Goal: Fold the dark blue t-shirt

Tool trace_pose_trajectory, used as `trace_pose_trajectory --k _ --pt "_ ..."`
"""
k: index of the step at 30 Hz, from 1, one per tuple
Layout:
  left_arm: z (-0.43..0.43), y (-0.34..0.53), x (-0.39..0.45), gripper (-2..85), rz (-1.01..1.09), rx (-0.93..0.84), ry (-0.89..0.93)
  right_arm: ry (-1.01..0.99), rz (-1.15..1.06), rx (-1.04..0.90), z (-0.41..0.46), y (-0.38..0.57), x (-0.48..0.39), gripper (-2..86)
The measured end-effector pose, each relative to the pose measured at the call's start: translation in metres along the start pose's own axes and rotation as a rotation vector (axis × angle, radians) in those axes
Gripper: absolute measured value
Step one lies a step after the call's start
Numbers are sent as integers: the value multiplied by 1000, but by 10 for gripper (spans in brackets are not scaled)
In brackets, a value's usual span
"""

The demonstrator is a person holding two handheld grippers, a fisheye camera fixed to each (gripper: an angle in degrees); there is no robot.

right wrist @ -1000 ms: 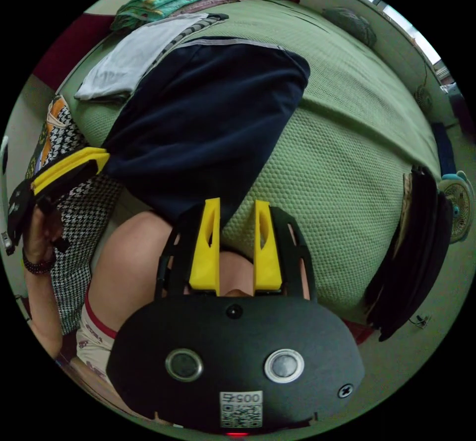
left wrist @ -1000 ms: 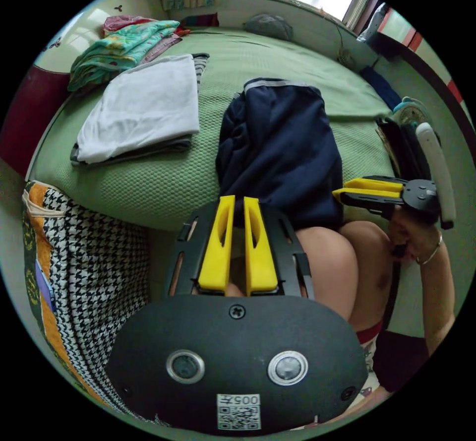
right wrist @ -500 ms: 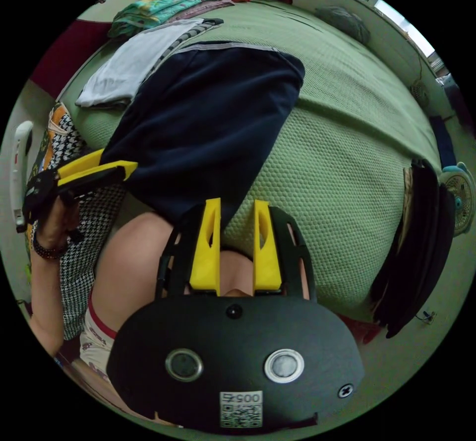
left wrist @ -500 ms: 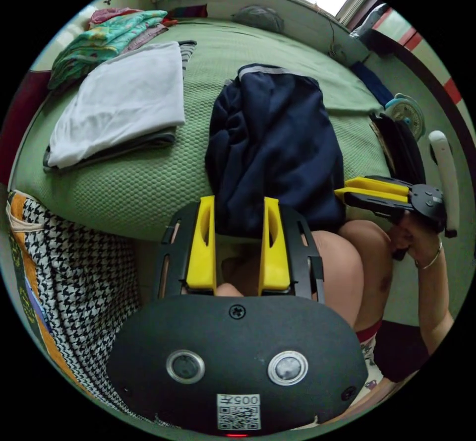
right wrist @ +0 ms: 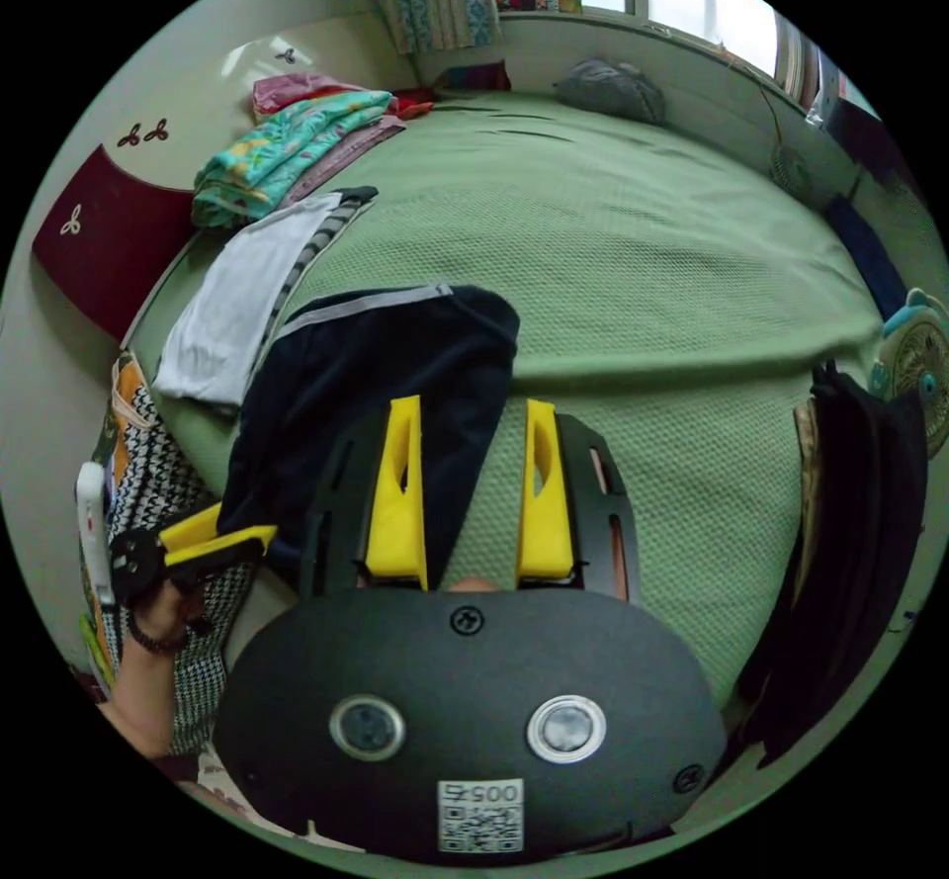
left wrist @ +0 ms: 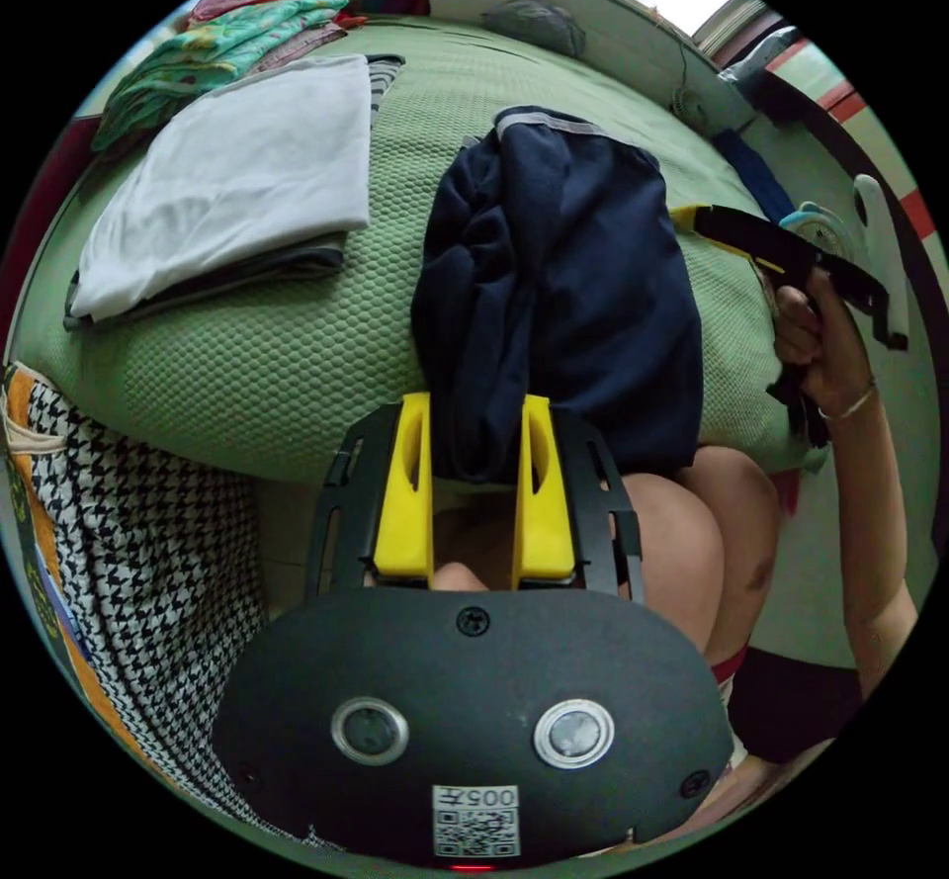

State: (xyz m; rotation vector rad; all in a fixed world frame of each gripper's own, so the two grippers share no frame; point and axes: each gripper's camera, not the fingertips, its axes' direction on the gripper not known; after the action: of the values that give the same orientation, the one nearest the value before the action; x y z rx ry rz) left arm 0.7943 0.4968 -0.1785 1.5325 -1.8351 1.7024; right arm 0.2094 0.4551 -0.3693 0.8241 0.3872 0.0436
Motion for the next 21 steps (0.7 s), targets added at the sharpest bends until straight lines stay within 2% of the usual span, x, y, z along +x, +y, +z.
trace_pose_trajectory --k 4,7,10,14,21 --pt "4 -2 19 121 -1 9 -19 -32 53 -88 18 -6 19 142" --pt "9 -4 38 85 -8 17 4 -10 66 -60 13 4 23 134" --pt "12 -8 59 80 -8 4 -48 -70 42 -58 4 12 19 70" --pt "11 -10 78 72 6 -7 -43 -40 35 -41 -17 21 20 5" --pt "-9 -3 126 64 32 46 -31 13 -37 77 -84 39 15 -4"
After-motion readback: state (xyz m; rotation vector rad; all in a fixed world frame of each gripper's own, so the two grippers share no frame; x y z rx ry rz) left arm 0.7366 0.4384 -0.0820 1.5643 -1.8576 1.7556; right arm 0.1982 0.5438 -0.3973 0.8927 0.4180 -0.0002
